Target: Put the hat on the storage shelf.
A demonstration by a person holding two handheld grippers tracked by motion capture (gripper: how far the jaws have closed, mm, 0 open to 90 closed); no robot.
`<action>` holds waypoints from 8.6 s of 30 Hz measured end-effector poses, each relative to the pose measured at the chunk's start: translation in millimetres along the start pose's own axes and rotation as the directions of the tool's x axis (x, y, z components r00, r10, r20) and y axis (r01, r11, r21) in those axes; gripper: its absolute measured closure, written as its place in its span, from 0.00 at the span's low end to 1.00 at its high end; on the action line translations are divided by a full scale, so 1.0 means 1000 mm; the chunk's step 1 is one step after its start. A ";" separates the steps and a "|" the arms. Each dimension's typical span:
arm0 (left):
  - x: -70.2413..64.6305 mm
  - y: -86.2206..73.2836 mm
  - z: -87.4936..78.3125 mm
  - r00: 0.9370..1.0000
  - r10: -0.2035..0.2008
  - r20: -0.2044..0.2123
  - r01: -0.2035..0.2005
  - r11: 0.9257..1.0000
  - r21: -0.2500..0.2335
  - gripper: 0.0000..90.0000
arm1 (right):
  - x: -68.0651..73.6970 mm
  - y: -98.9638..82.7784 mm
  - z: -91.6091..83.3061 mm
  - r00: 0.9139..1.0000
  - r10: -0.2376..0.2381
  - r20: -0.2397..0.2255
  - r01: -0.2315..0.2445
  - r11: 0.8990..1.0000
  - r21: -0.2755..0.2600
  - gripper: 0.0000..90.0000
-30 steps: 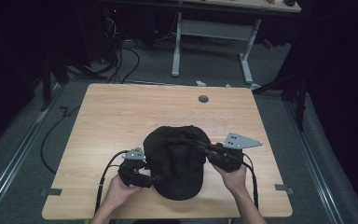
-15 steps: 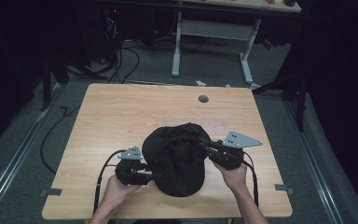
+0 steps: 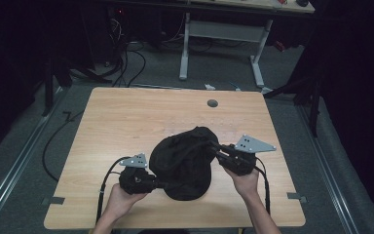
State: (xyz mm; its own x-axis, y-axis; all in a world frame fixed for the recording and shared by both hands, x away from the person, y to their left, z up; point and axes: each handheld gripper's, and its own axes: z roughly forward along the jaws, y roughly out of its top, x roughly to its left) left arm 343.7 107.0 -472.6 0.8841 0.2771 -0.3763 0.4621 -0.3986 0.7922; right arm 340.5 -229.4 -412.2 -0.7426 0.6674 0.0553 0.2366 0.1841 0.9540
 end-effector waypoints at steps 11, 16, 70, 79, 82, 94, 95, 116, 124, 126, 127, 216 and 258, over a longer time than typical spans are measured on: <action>-0.009 0.002 -0.008 0.999 0.034 -0.003 -0.034 0.999 -0.033 0.96 | -0.005 -0.002 0.000 0.998 0.041 0.039 -0.041 0.999 0.006 0.61; -0.009 0.002 -0.011 0.999 0.028 -0.028 -0.029 0.999 -0.043 0.96 | -0.007 -0.004 -0.004 0.997 0.058 0.060 -0.058 0.998 -0.008 0.51; 0.005 0.041 -0.048 0.940 -0.046 -0.338 -0.035 0.972 -0.231 0.96 | -0.041 -0.123 -0.002 0.870 0.081 0.486 -0.282 0.891 0.357 0.43; 0.014 0.054 -0.054 0.912 -0.050 -0.406 -0.056 0.968 -0.245 0.96 | -0.041 -0.123 -0.002 0.870 0.082 0.486 -0.283 0.890 0.357 0.43; 0.017 0.058 -0.055 0.904 -0.050 -0.425 -0.062 0.967 -0.246 0.96 | -0.041 -0.123 -0.002 0.870 0.082 0.486 -0.283 0.890 0.357 0.43; 0.029 0.073 -0.048 0.876 -0.049 -0.481 -0.072 0.971 -0.230 0.96 | -0.041 -0.123 -0.002 0.871 0.082 0.484 -0.283 0.890 0.358 0.42; 0.031 0.074 -0.047 0.875 -0.048 -0.482 -0.072 0.971 -0.228 0.96 | -0.041 -0.123 -0.002 0.871 0.083 0.485 -0.284 0.890 0.358 0.42; 0.050 0.085 -0.028 0.843 -0.061 -0.535 -0.050 0.980 -0.192 0.96 | -0.041 -0.123 -0.002 0.871 0.081 0.484 -0.282 0.890 0.358 0.42; 0.055 0.084 -0.022 0.839 -0.063 -0.540 -0.042 0.983 -0.180 0.96 | -0.041 -0.123 -0.002 0.871 0.082 0.485 -0.283 0.890 0.358 0.42; 0.055 0.084 -0.021 0.841 -0.070 -0.537 -0.037 0.982 -0.185 0.96 | -0.041 -0.123 -0.002 0.871 0.082 0.484 -0.283 0.890 0.358 0.42; 0.056 0.084 -0.020 0.841 -0.070 -0.536 -0.036 0.982 -0.185 0.96 | -0.041 -0.123 -0.002 0.871 0.082 0.484 -0.283 0.890 0.358 0.42; 0.032 0.023 -0.063 0.855 -0.194 -0.481 0.096 0.970 -0.221 0.42 | -0.040 -0.123 -0.002 0.871 0.082 0.483 -0.283 0.890 0.358 0.42; 0.037 -0.039 -0.038 0.817 -0.221 -0.532 0.173 0.975 -0.139 0.40 | -0.040 -0.123 -0.002 0.872 0.080 0.484 -0.281 0.890 0.359 0.41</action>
State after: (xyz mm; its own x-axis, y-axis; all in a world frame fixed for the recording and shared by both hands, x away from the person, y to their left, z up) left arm 356.1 165.8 -498.9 0.5834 0.7797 -0.2273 0.5940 -0.2188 0.7742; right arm 340.2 -280.3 -531.0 -0.3255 0.9454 -0.0180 0.6444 0.2357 0.7275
